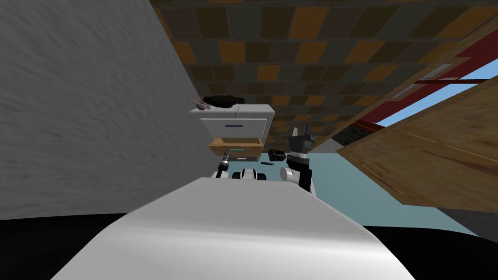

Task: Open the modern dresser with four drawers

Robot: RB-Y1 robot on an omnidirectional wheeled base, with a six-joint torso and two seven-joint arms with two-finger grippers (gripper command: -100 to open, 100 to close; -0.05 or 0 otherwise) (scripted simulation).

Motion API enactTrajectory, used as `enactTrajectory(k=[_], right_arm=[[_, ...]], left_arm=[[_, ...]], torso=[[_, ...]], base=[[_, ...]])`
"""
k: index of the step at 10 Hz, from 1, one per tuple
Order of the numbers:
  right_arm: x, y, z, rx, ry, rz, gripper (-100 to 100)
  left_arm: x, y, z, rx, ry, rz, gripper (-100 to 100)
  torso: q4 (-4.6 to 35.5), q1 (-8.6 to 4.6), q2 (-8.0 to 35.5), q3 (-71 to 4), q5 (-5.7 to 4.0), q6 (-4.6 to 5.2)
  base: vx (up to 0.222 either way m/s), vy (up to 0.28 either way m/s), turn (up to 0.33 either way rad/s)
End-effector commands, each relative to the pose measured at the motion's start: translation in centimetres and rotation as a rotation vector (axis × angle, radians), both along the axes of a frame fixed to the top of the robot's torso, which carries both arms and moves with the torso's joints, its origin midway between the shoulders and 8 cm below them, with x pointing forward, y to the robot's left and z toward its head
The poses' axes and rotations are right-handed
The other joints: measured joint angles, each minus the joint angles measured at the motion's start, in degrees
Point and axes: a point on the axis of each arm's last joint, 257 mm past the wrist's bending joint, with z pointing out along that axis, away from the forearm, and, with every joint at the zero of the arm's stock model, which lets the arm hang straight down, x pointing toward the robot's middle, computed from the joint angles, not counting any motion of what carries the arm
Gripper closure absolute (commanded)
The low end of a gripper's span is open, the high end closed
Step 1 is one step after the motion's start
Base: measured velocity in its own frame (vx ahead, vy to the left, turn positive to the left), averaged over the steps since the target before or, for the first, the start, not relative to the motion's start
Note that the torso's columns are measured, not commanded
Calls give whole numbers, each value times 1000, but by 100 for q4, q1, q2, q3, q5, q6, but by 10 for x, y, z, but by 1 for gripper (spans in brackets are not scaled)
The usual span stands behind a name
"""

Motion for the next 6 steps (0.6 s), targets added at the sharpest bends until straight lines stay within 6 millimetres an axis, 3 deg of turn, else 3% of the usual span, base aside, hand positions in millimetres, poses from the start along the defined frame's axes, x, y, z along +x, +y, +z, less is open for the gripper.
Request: enactTrajectory(k=[1,2,6], right_arm=[[0,0,0,0,0,0,0],[0,0,0,0,0,0,0],[0,0,0,0,0,0,0]], left_arm=[[16,-1,11,0,-3,-6,-100],[16,-1,11,0,-2,-6,-100],[47,-1,33,1,-2,-11,-100]], torso=[[4,17,12,9,2,-4],[-2,19,-22,-7,5,1],[-2,9,-13,-7,3,2]], base=[[-146,12,14],[-57,-12,6],[-44,-7,10]])
